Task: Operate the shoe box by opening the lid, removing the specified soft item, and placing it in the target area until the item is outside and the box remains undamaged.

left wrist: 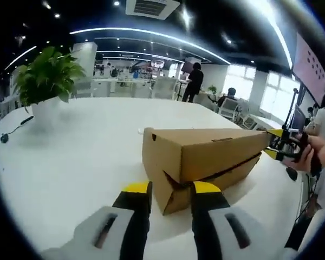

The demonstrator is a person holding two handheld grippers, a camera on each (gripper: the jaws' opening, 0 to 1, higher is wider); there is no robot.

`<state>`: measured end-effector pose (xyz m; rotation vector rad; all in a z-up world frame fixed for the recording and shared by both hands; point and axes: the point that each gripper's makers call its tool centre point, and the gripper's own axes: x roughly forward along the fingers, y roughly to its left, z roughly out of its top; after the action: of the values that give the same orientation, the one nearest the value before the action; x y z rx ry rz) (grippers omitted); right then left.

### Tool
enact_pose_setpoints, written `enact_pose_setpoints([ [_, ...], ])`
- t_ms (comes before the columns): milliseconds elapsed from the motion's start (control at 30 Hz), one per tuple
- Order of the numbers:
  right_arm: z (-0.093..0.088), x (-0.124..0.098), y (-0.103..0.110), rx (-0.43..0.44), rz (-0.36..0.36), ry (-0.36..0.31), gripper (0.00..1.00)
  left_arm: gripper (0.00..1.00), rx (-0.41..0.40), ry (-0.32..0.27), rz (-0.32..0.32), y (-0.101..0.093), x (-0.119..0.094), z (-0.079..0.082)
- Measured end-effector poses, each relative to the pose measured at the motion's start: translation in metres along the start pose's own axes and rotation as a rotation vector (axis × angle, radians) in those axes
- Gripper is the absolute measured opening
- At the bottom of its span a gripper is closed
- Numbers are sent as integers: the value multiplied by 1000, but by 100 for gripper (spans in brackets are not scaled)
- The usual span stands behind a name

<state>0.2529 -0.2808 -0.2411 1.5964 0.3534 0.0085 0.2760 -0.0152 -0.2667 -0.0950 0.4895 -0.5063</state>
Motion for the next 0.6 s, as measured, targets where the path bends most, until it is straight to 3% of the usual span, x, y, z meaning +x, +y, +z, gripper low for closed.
enact_pose_setpoints([
  [67, 0, -1, 4, -22, 14, 6, 25, 28, -3, -3, -3, -1, 1, 2],
  [200, -5, -3, 14, -159, 45, 42, 20, 28, -17, -15, -15, -3, 2, 5],
  [300, -5, -4, 17, -173, 41, 40, 26, 29, -29, -18, -19, -4, 3, 8],
  [433, -7, -8, 17, -246, 44, 54, 25, 29, -41, -20, -22, -5, 4, 11],
  [600, -13, -15, 17, -440, 17, 94, 25, 29, -43, -16, -20, -5, 3, 11],
])
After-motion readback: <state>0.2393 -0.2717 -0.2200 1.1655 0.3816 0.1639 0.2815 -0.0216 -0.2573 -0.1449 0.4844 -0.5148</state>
